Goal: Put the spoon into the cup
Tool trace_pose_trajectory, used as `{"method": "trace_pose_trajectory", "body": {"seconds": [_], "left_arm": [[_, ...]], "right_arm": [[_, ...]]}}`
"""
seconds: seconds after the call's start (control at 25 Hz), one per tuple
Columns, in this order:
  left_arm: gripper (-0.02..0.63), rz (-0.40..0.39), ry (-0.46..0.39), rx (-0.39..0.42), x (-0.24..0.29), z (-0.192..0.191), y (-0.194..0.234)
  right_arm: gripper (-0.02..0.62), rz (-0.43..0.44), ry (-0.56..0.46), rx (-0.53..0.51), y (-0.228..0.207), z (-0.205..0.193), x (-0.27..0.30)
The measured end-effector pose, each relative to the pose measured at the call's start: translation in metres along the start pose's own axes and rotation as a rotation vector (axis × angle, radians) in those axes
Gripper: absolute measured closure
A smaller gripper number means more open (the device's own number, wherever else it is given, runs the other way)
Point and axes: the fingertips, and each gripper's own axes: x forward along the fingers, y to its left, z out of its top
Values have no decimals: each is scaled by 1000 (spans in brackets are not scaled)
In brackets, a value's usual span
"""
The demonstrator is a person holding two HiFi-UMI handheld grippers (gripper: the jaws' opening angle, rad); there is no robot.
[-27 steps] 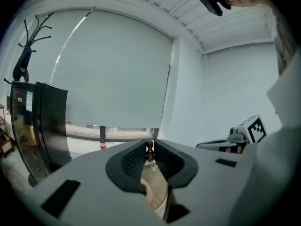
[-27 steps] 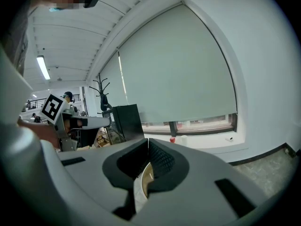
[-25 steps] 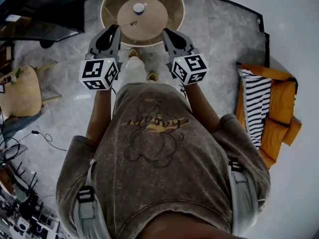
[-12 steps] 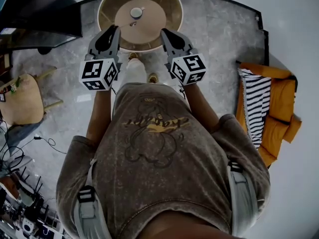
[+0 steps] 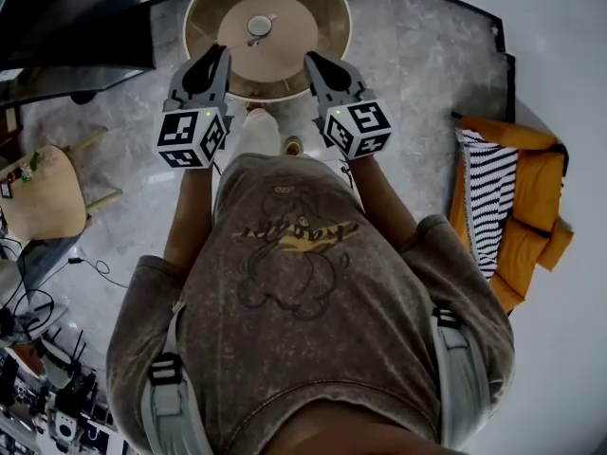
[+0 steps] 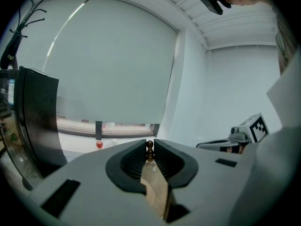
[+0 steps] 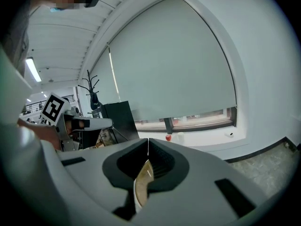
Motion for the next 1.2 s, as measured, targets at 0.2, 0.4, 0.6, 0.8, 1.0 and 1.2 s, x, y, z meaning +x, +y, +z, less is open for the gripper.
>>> {"method": "trace_pose_trajectory", "body": {"seconds": [0.2,0.4,0.6,0.8,1.0,1.2], "left_arm": [[545,-7,26,7,23,-8,10],[545,-9,47,0,41,-15,20],[545,-12,69,-6,59,-21,27],[545,-15,86,-17,76,-26,36],[545,-22,107,-32,96,-36,50],[545,-30,125,-41,116,-41,64]], "right_arm": [[577,3,17,11,-9,-5,21],[577,-1,26,21,-19,-6,37],[577,-10,36,32,-31,-7,49],[577,-19,49,44,-42,-11,64],[577,-25,66,58,-51,-17,87],[577,-31,76,69,-59,-19,109]]}}
